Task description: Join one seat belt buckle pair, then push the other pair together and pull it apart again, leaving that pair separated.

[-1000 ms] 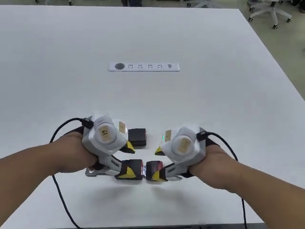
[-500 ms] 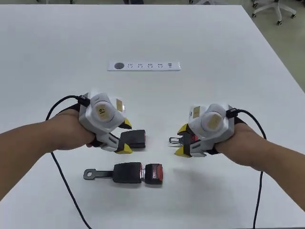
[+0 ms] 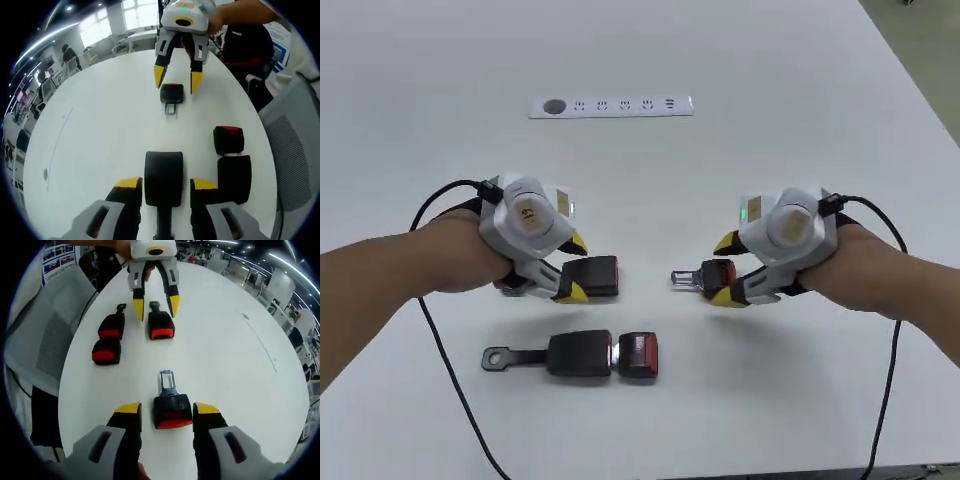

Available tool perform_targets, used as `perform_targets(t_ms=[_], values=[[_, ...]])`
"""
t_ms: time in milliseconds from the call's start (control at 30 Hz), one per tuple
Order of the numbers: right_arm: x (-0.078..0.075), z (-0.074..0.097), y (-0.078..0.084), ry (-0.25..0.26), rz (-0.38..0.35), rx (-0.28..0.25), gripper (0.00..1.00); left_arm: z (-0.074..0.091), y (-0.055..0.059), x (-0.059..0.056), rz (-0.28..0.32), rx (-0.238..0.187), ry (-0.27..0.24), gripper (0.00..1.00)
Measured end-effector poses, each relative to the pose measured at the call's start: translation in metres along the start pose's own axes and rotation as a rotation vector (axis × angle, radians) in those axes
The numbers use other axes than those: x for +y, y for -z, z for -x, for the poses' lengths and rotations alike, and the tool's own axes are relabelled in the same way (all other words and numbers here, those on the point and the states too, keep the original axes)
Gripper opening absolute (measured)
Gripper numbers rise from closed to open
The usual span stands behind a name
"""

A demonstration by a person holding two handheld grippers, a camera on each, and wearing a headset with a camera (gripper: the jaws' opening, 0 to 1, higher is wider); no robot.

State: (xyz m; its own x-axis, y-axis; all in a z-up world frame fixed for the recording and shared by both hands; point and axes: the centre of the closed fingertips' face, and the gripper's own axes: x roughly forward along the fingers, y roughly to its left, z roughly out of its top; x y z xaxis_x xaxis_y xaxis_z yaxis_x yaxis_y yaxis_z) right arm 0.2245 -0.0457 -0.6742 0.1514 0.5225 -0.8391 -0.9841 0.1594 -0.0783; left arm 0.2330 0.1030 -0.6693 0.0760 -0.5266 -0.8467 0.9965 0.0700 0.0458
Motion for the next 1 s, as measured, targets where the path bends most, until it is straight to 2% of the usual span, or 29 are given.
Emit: perform_targets(t_ms=[67,133,267,300,367,567,800,1000], values=[[-0.003,-0.004,0.007,-0.001,0.007,0.011,0.38,-0.002,-0.003,-0.002,-0.003,0.002,0.008,0.39],[-0.004,-0.007,0.009,-0.011,-0.009,0.009,0.38,-0.005,-0.001,-0.004,-0.012,0.025,0.017,0.39],[-0.008,-0.014,0.017,-0.013,-0.014,0.023,0.34,-0.01,0.002,-0.006,-0.027,0.041,0.028,0.36],[-0.007,-0.015,0.013,-0.022,-0.045,-0.01,0.34,-0.009,0.001,-0.004,-0.031,0.039,0.024,0.34],[-0.006,-0.014,0.015,-0.031,-0.023,-0.003,0.34,-0.011,0.002,-0.001,-0.001,0.028,0.024,0.34],[-0.006,-0.014,0.014,-0.062,-0.01,-0.017,0.33,-0.013,0.007,-0.001,-0.044,0.035,0.019,0.34],[-0.008,-0.017,0.013,-0.057,-0.006,-0.007,0.33,-0.014,0.011,0.002,-0.028,0.016,0.013,0.33],[0.002,-0.026,-0.004,-0.058,0.003,-0.034,0.33,-0.014,0.013,0.003,-0.025,0.018,0.007,0.33]])
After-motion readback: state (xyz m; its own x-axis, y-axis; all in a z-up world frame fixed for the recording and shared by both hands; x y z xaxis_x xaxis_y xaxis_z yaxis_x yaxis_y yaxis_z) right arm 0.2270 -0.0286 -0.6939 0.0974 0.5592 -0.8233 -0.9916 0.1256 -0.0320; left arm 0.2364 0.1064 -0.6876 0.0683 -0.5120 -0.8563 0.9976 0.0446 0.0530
